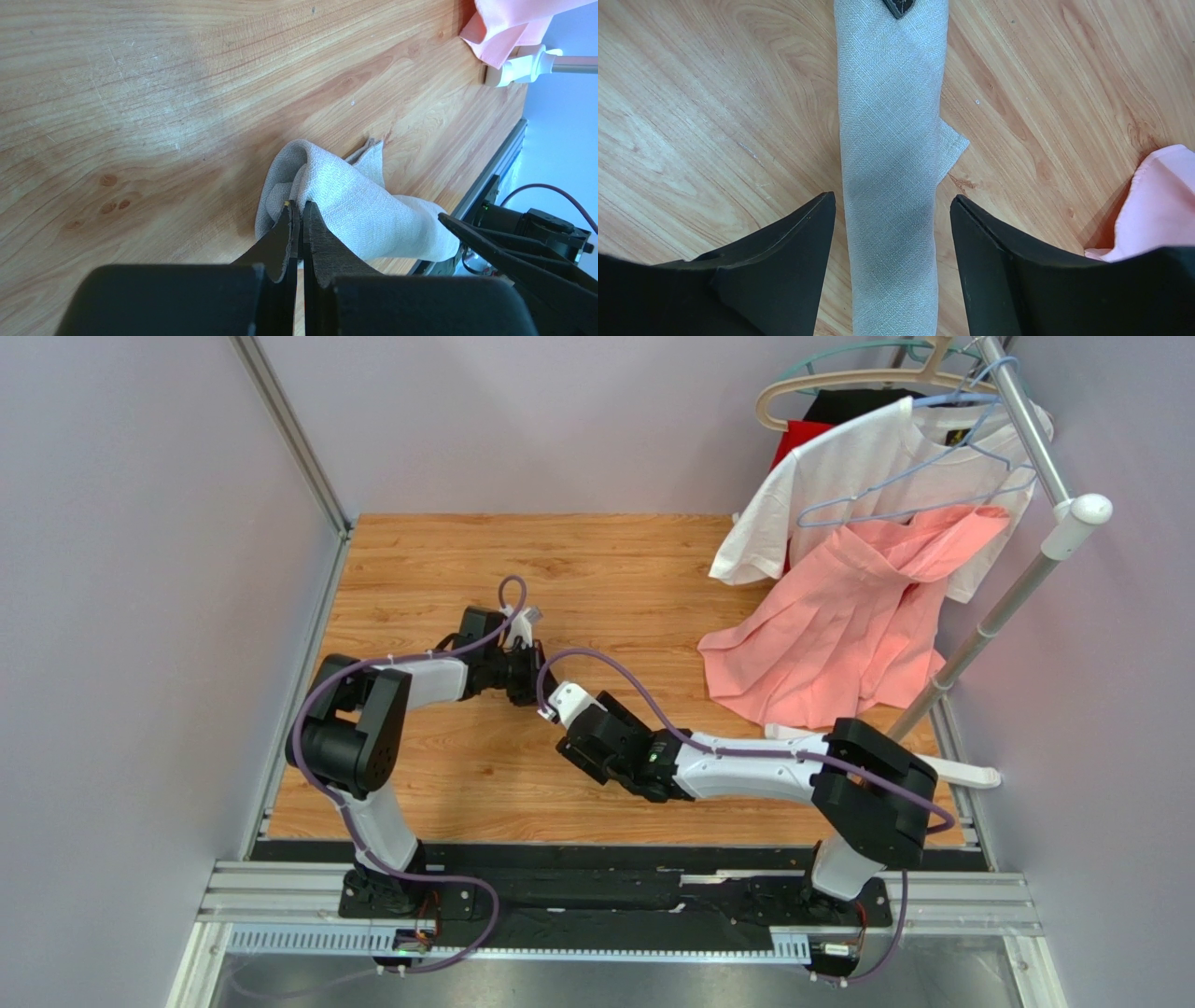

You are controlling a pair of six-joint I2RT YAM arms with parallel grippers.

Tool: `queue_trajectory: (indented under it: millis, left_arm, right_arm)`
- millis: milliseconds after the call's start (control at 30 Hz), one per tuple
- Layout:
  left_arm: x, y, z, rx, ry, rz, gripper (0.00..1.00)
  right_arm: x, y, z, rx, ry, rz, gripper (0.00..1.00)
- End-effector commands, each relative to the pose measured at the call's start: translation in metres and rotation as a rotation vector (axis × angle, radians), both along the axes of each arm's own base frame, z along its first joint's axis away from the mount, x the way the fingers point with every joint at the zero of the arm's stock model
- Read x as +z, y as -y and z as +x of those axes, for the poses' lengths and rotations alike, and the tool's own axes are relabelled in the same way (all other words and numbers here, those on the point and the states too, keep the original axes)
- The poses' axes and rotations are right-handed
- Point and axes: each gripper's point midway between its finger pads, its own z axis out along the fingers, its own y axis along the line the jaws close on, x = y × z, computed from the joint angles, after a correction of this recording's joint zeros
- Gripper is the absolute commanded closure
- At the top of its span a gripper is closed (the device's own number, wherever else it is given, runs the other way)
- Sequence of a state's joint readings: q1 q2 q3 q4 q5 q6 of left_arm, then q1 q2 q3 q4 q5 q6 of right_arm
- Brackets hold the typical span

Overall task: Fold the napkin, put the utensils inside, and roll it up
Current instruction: Roll the napkin with the utensil

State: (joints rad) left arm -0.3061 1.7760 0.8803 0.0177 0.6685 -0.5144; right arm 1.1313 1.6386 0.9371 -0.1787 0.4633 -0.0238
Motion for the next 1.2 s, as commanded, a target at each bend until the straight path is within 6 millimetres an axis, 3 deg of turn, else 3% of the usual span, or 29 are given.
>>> queue_trajectory:
  millis: [0, 133, 533, 733, 833, 867, 933, 1167]
  left_arm:
    - [0.007, 0.004, 0.008, -0.01, 0.021, -0.004, 1.0]
    - [0.008, 0.004, 0.009, -0.009, 0.023, -0.005, 1.0]
    - [0.008, 0.004, 0.006, -0.015, 0.004, -0.003, 1.0]
    - [0.017, 0.007, 0.007, -0.03, 0.031, -0.027, 1.0]
    - [0.023, 0.006, 0.007, -0.017, 0.04, -0.032, 0.82]
    - [0.025, 0.006, 0.008, -0.009, 0.042, -0.029, 0.67]
    - [0.036, 0.003, 0.014, 0.021, 0.075, -0.024, 0.51]
    - [0.072, -0.034, 0.026, 0.179, 0.191, 0.076, 0.3]
  right_arm:
    - [0.007, -0.007, 0.006, 0.0, 0.075, 0.001, 0.37]
    - [-0.003, -0.012, 0.001, 0.034, 0.044, -0.006, 0.43]
    - [-0.034, -0.004, 0.005, 0.017, 0.019, -0.11, 0.44]
    - [-0.048, 0.006, 0.009, -0.02, -0.06, -0.1, 0.58]
    - [-0.048, 0.005, 0.009, -0.009, -0.09, -0.08, 0.65]
    - [-0.047, 0.002, 0.006, 0.008, -0.119, -0.052, 0.68]
    - [-0.047, -0.004, -0.001, 0.037, -0.187, 0.001, 0.7]
    - [-0.025, -0.004, 0.006, -0.021, -0.361, 0.235, 0.78]
